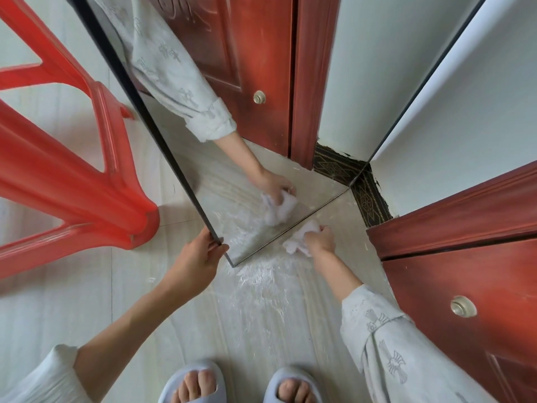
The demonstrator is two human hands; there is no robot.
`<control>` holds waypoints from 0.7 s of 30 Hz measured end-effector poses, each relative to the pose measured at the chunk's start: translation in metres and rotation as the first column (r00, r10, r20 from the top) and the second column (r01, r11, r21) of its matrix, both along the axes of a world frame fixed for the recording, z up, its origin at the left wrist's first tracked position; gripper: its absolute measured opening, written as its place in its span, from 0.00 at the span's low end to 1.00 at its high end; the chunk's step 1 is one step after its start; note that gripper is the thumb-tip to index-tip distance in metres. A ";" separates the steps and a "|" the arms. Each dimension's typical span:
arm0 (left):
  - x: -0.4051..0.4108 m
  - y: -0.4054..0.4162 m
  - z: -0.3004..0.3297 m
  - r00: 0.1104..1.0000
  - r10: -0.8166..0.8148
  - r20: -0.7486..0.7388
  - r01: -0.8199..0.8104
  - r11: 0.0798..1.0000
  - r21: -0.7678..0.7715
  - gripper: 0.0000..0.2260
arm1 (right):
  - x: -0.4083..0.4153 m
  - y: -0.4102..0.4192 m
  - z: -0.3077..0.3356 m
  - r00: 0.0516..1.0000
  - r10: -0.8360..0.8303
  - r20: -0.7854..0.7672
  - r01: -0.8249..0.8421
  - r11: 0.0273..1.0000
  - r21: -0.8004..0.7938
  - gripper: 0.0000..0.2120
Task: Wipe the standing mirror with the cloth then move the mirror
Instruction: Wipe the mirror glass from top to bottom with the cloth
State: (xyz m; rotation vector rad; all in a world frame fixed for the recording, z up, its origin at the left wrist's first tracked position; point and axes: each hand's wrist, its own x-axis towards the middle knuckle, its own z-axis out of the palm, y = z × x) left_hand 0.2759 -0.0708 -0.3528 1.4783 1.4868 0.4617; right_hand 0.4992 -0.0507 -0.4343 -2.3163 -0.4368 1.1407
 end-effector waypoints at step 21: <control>-0.003 0.005 -0.003 0.986 -0.057 -0.156 0.058 0.998 0.001 0.03 | -0.067 -0.024 -0.008 0.794 0.540 -0.280 -0.571 0.820 -0.039 0.21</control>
